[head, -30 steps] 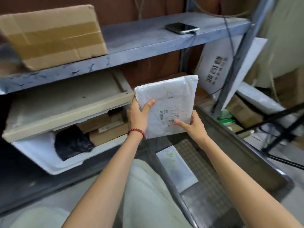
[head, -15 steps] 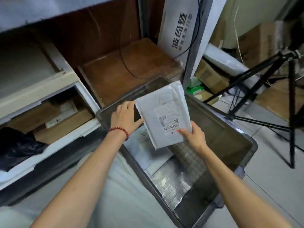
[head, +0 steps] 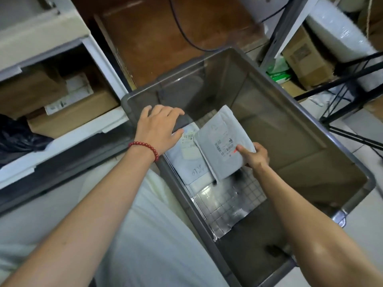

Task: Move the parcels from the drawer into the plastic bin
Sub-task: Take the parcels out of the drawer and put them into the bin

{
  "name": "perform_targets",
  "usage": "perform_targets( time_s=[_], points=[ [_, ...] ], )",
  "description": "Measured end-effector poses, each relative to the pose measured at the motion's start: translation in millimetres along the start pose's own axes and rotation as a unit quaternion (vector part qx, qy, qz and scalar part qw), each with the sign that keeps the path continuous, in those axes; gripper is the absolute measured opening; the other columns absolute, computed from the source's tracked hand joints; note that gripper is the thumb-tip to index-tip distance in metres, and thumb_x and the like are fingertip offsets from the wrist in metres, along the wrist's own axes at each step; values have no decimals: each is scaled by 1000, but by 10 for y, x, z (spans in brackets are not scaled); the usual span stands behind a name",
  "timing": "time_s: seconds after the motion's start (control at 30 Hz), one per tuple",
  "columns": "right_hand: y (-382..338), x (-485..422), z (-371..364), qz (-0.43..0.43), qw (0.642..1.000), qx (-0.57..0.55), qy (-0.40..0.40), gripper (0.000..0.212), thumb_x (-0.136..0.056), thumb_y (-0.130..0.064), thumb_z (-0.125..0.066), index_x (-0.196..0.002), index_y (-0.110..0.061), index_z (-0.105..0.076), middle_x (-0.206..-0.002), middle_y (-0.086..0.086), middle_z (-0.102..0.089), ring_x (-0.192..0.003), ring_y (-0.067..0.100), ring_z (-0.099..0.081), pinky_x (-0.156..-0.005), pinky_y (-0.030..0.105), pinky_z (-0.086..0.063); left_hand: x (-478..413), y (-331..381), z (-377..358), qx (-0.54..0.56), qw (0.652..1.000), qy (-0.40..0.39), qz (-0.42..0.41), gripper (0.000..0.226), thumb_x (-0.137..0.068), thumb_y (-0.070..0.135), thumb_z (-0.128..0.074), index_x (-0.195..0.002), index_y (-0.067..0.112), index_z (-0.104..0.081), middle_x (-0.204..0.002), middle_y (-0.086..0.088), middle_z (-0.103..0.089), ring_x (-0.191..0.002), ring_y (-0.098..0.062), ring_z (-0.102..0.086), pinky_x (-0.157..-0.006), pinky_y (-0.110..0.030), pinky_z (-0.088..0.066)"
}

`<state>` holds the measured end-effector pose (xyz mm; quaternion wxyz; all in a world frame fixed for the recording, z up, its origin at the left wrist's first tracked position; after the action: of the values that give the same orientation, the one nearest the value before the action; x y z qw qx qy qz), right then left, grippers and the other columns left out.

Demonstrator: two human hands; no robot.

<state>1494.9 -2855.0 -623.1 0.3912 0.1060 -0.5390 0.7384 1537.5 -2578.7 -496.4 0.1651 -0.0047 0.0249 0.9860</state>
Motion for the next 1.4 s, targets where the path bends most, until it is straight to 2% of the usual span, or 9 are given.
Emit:
perform_targets(
  time_s=[0.17,0.3,0.47,0.6,0.67,0.73,0.9,1.1,1.4],
  points=[
    [182,-54,-278,-83,944,-319,-18,50,-83,-7,-74,-126,7,-54,-124,20,-63,-111,32,-63,-99,44,-50,-166,108,-56,28,999,20,-11,42,-92,45,-50,-131,28,-47,-128,4,-57,-123,-19,-47,-106,-40,-27],
    [416,-88,-575,-149,950,-272,27,27,-93,1,-59,-117,-3,-46,-126,19,-56,-102,32,-60,-88,44,-53,-242,133,-119,44,998,29,-19,41,-92,45,-50,-129,28,-48,-125,5,-58,-120,-18,-48,-105,-39,-28],
    [472,-270,-675,-164,961,-193,108,35,-94,-3,-57,-128,-1,-48,-125,20,-57,-99,37,-64,-77,44,-58,-260,31,-169,48,998,43,-8,39,-91,44,-53,-126,27,-51,-119,4,-61,-115,-20,-51,-100,-39,-31],
    [270,-436,-621,-56,958,-273,65,60,-95,1,-53,-147,-7,-24,-127,10,-52,-101,19,-57,-80,23,-55,-260,-32,-200,47,998,45,8,39,-90,44,-55,-126,27,-51,-115,5,-62,-113,-20,-51,-99,-39,-32],
    [124,-483,-623,-21,965,-263,4,66,-98,-6,-51,-152,-13,-13,-141,11,-43,-121,17,-51,-99,26,-47,-244,-63,-202,44,997,54,11,40,-90,45,-55,-125,28,-51,-114,6,-62,-112,-19,-51,-98,-39,-32],
    [-30,-472,-653,16,976,-212,-46,61,-99,-10,-51,-151,-18,-20,-153,8,-34,-134,20,-43,-113,38,-36,-230,-89,-191,45,997,59,15,40,-89,46,-55,-125,28,-52,-113,6,-63,-111,-20,-52,-97,-39,-33],
    [-301,-147,-676,148,986,57,-55,52,-92,-36,-61,-139,-22,-45,-141,-1,-52,-127,18,-50,-106,32,-38,-125,-87,-130,35,997,63,19,39,-89,46,-55,-123,28,-53,-113,6,-62,-109,-19,-52,-94,-38,-33],
    [-769,453,-591,329,886,326,-15,56,-89,-56,-53,-137,-26,-50,-138,-1,-56,-125,23,-51,-99,37,-40,127,-164,17,-13,998,61,21,46,-88,47,-53,-130,29,-48,-130,5,-49,-116,-20,-47,-94,-38,-32],
    [-1683,1655,-843,555,754,348,-44,54,-92,-57,-50,-133,-23,-55,-135,-3,-56,-125,19,-51,-102,35,-39,850,-892,706,-33,976,155,152,43,-82,46,-61,-122,28,-57,-122,4,-59,-115,-23,-49,-92,-41,-32]
  ],
)
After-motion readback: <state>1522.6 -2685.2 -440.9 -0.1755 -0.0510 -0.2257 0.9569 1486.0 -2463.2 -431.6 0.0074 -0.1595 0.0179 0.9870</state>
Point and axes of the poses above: each hand's wrist, its own x-axis away from the middle knuckle, its own z-axis out of the back of the hand, y = z × x, the point moved 1 cm from there along -x, towards the middle knuckle
